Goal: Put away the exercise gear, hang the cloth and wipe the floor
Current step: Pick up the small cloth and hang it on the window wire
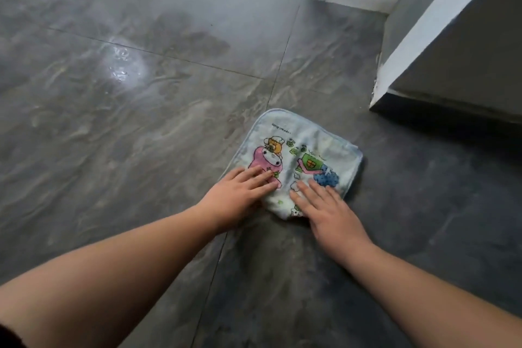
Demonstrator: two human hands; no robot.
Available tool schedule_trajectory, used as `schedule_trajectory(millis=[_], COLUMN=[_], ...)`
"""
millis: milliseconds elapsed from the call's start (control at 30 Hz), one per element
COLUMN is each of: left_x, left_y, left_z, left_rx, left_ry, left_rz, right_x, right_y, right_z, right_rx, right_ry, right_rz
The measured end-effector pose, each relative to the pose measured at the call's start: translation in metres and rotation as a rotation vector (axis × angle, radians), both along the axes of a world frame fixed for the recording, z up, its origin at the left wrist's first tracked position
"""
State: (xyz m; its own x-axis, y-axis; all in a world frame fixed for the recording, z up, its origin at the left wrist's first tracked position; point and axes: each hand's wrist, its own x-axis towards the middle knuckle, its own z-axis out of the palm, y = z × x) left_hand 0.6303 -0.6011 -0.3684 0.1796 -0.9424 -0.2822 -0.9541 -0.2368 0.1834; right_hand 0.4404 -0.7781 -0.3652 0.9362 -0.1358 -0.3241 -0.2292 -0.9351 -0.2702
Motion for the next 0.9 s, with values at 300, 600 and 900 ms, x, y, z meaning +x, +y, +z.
schedule_trajectory(millis=[300,600,900], left_x=[-0.009,-0.004,0.031], left_y=[-0.009,0.052,0.111], left_z=[0.151,0.479,0.782], left_rx=[-0.127,-0.21,-0.401], left_ry=[0.192,0.323,0.557], left_rz=[0.394,0.671,0.892], right_x=[0.016,0.044,0.1], right_y=[0.017,0.066,0.121], right_z=[0.138,0.49,0.789], right_rx=[0.268,0.352,0.417], right_ry=[-0.216,-0.154,-0.15], right_rz=[-0.433,-0.422,-0.413])
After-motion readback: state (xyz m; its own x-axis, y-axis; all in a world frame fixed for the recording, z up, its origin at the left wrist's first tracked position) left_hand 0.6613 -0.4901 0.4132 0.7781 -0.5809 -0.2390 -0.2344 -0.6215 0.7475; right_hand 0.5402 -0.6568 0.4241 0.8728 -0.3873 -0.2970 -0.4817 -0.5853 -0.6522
